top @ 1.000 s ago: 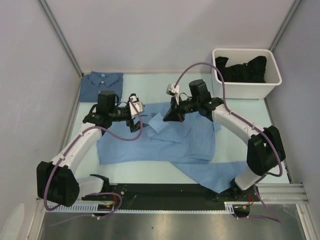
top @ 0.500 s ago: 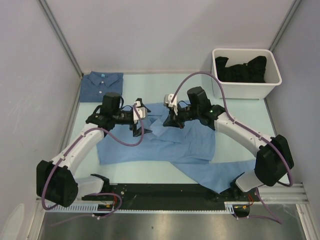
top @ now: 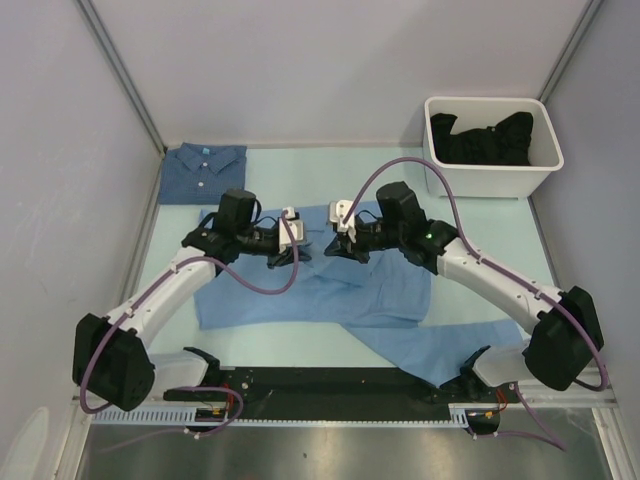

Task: Fold and stack the long sleeve shirts
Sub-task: Fold the shirt

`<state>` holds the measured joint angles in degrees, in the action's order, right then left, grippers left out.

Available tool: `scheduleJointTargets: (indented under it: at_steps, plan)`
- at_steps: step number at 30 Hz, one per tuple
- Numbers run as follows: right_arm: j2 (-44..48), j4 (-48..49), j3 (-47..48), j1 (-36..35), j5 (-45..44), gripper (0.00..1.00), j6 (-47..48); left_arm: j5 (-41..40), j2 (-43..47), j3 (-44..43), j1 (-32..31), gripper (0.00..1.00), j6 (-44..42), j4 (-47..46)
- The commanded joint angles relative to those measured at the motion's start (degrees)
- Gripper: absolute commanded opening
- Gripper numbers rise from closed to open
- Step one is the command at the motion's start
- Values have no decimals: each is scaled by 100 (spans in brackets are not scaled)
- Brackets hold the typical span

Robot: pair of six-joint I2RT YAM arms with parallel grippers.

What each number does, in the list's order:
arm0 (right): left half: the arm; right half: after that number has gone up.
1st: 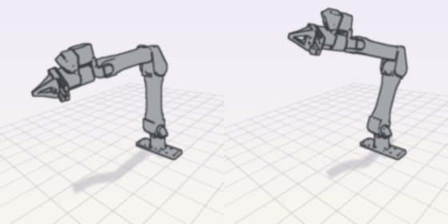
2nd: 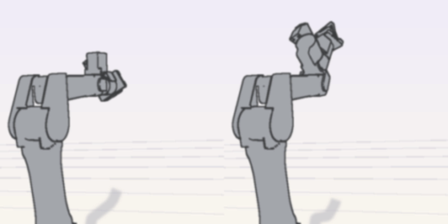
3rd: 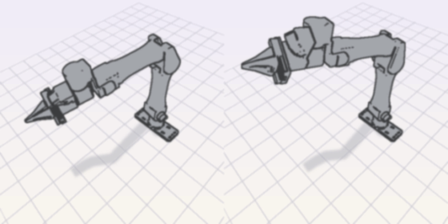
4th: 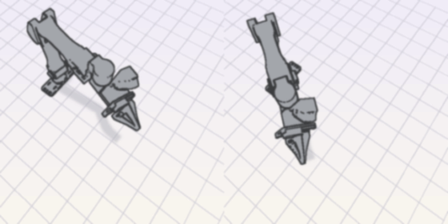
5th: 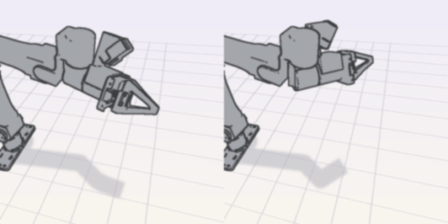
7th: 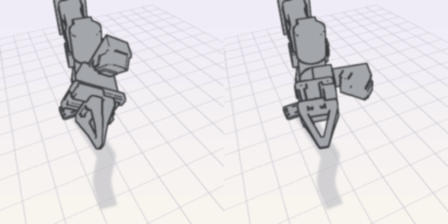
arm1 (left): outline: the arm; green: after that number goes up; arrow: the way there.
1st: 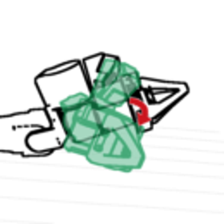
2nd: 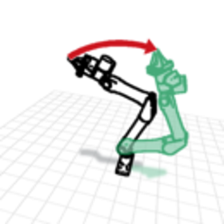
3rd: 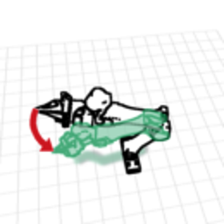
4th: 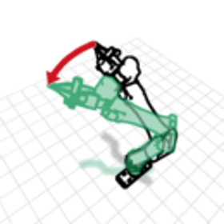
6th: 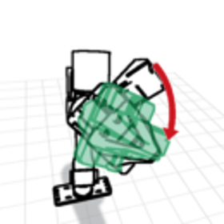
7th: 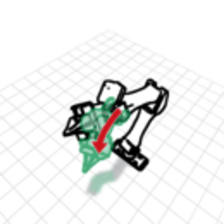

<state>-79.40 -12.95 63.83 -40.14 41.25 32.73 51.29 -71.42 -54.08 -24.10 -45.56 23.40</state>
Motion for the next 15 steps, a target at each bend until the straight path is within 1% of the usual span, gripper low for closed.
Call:
scheduleJointTargets:
  at_steps: [1,2,3,5,6,7,8,9,10,11,12,14,15]
  plan:
    - [319,337,-3,-91,-117,3,-20,127,365,-207,-200,5,-119,663]
    - [363,320,15,-73,-179,7,-108,101,513,-251,-270,0,-128,831]
    - [389,293,50,-38,-240,17,-213,40,602,-321,-428,0,-155,990]
    - [521,188,68,163,-293,28,-539,22,969,-366,-691,0,-242,1386]
    - [574,127,103,260,-354,41,-688,48,1128,-340,-771,0,-312,1482]
    - [627,91,103,392,-364,47,-1002,22,1269,-313,-859,0,-383,1657]
    - [731,65,103,532,-364,52,-1197,-39,1558,-278,-1095,0,-453,1729]
    - [759,65,103,855,-399,63,-1355,-136,1674,-200,-1236,0,-532,1764]
    - [759,47,138,998,-416,67,-1601,-276,1805,-155,-1360,0,-533,1791]
    - [724,-5,164,1147,-425,69,-1673,-321,1894,-120,-1587,0,-524,1791]
    - [584,-32,208,1419,-417,70,-1726,-321,2008,-129,-1685,0,-428,1791]
    - [365,-50,384,1631,-408,69,-1927,-277,2009,-164,-1957,0,-279,1765]
    - [68,-32,454,1815,-303,69,-1981,-286,1913,-251,-2063,0,-139,1747]
